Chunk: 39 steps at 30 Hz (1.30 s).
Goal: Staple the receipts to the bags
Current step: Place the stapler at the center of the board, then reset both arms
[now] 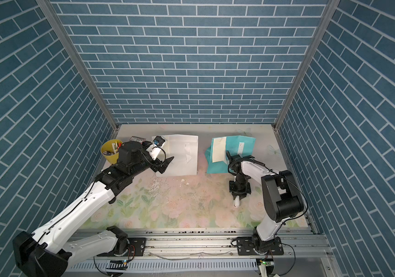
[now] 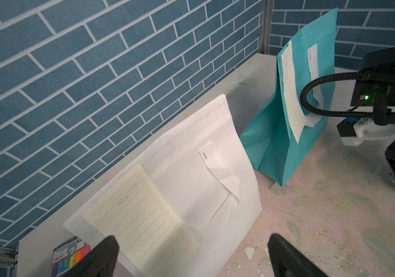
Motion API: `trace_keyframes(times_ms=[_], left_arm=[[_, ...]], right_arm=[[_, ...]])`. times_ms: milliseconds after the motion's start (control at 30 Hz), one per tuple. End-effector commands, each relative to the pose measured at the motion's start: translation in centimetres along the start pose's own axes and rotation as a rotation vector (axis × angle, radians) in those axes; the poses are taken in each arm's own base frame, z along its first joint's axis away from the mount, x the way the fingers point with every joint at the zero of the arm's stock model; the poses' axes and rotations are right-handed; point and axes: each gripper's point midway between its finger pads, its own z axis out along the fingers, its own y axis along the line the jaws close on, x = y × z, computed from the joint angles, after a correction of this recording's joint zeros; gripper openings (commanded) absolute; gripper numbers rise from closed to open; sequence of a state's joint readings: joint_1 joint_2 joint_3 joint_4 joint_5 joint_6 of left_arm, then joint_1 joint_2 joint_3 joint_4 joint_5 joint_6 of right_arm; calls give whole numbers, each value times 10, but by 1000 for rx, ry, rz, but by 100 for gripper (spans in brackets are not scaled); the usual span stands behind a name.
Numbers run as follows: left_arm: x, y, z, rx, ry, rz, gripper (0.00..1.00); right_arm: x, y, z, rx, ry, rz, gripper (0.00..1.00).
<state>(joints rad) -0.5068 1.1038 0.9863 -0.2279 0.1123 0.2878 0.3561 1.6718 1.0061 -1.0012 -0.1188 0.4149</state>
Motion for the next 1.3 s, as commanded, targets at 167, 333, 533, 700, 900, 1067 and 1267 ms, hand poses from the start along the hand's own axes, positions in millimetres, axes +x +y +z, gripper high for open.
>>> trace_keyframes(times_ms=[167, 333, 533, 700, 900, 1067, 1267], left_arm=[[-6, 4, -6, -4, -2, 8, 99], [-24, 22, -18, -42, -25, 28, 99], [-20, 73, -42, -186, -30, -23, 100], [34, 134, -57, -413, 25, -156, 99], [119, 159, -67, -633, 39, -375, 100], [190, 153, -60, -736, 164, -489, 99], [219, 150, -48, -765, 173, -577, 99]], right_arm=[[-12, 11, -41, -59, -155, -29, 47], [-22, 15, -96, -88, -365, -103, 61], [-52, -21, -204, -98, -850, -93, 98], [-67, -99, -260, 75, -1159, 147, 99], [-78, -143, -240, 91, -1354, 357, 99], [-80, -149, -197, 119, -1460, 343, 99], [-71, -154, -164, 172, -1558, 322, 99]])
